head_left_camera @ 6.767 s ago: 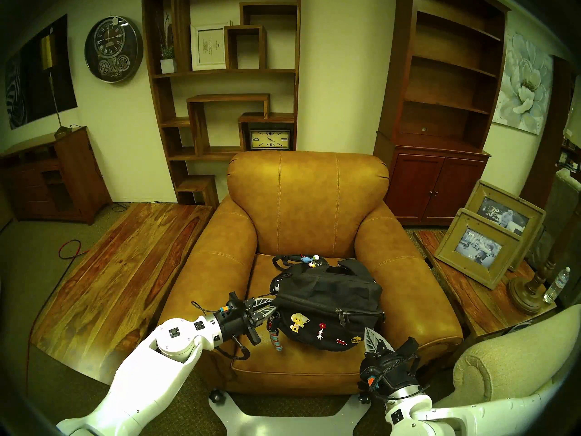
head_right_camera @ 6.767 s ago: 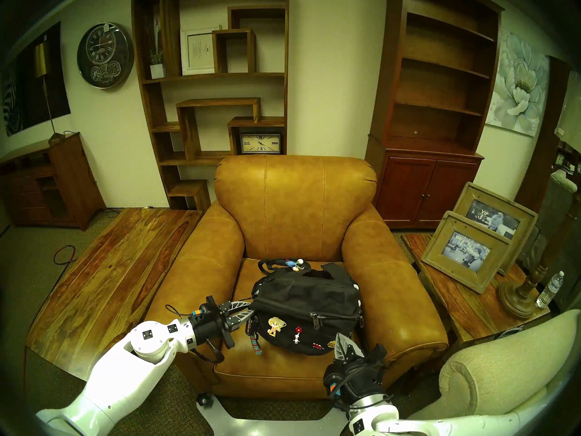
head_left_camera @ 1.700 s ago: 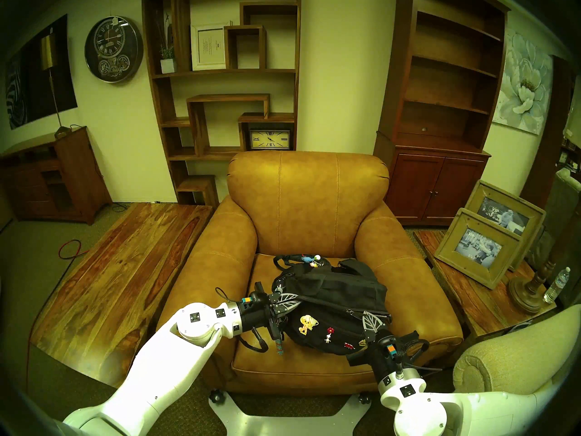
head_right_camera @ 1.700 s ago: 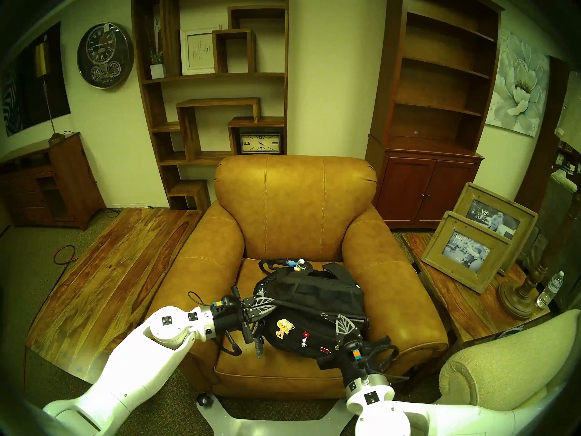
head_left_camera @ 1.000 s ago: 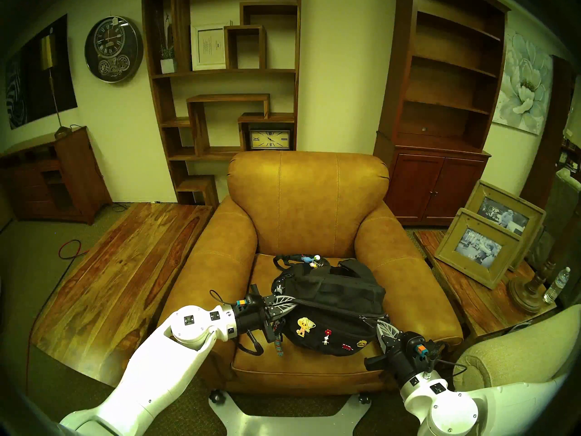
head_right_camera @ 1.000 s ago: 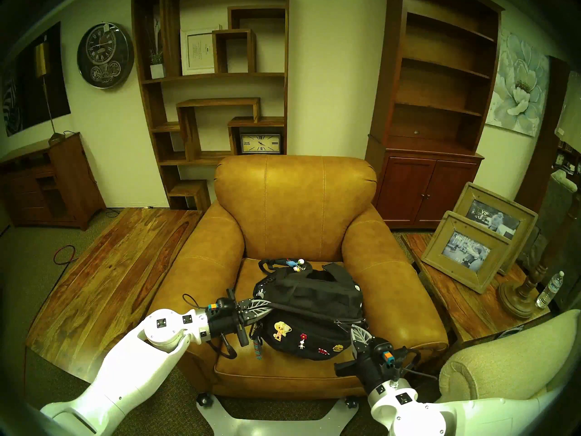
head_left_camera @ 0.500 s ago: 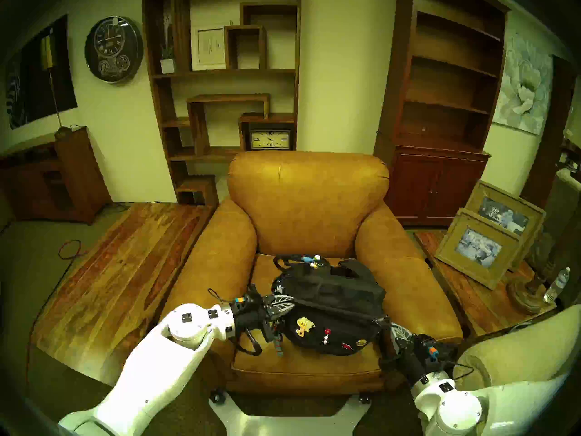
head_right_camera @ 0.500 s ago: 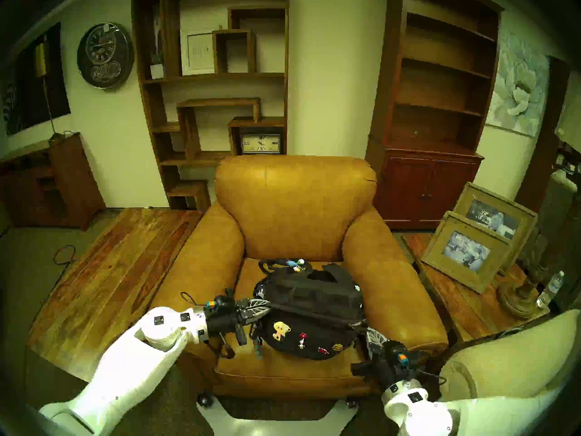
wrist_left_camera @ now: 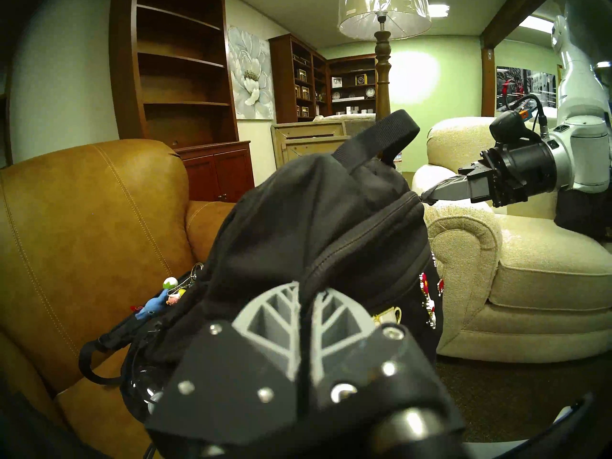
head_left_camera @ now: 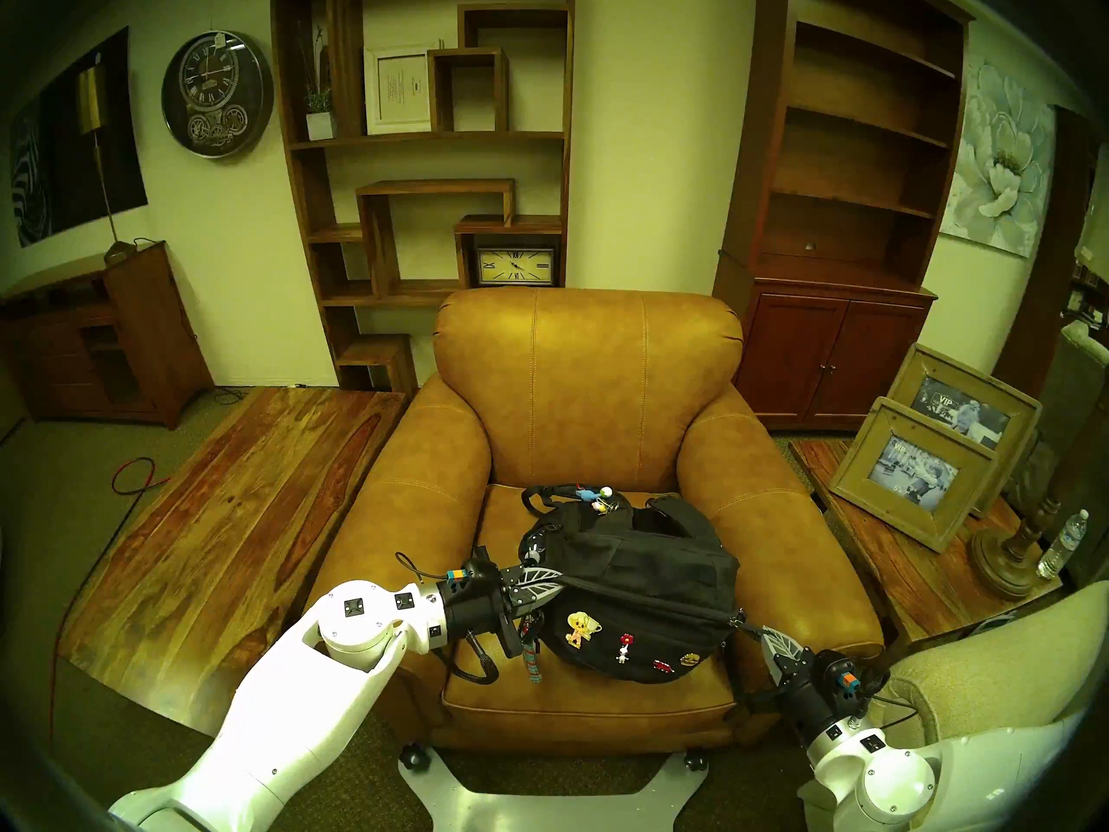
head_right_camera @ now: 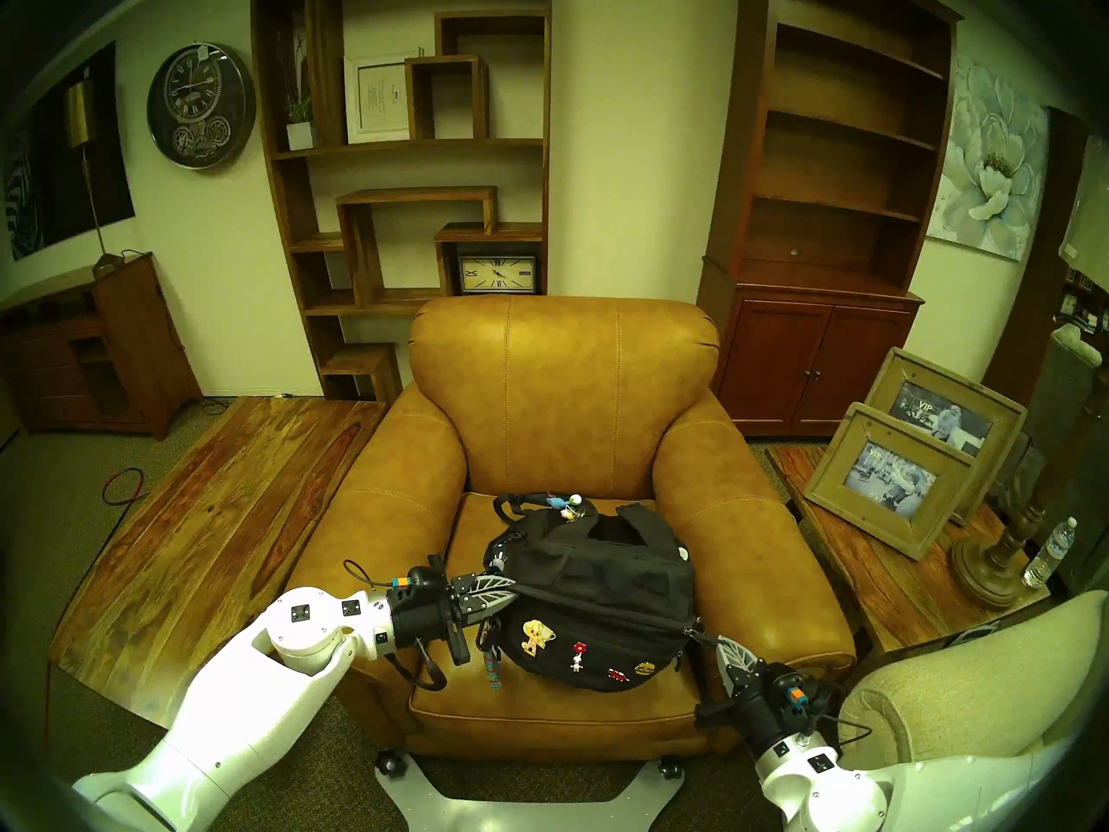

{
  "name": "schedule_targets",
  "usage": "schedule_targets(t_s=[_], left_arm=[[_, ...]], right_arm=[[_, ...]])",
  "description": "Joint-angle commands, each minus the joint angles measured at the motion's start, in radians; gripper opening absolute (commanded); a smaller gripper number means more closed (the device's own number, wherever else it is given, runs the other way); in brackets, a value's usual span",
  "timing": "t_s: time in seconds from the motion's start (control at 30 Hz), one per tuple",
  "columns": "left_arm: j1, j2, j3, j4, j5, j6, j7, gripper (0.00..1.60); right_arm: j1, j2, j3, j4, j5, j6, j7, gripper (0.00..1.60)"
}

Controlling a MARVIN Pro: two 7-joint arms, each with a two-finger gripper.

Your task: Close a bag with a zipper

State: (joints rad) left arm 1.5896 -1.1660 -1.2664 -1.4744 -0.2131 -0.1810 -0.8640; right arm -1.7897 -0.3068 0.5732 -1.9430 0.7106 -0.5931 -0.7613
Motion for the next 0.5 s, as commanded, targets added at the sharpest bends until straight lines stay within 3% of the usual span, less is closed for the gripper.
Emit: schedule_targets(t_s=[0.0, 0.2, 0.47], left_arm=[[-0.013, 0.019, -0.042, -0.043, -0.024, -0.004, 0.004, 0.00], [-0.026, 0.021, -0.039, -0.037, -0.014, -0.001, 0.001, 0.00], [-0.055, 0.017, -0.031, -0.035, 0.002, 0.009, -0.001, 0.00]], right_arm=[[-0.021, 0.036, 0.005, 0.077, 0.041, -0.106, 0.024, 0.00], [-0.020, 0.026, 0.006, 0.129, 0.064, -0.155, 0.079, 0.00], [0.000, -0.020, 0.015, 0.202, 0.097, -0.156, 0.141, 0.00]])
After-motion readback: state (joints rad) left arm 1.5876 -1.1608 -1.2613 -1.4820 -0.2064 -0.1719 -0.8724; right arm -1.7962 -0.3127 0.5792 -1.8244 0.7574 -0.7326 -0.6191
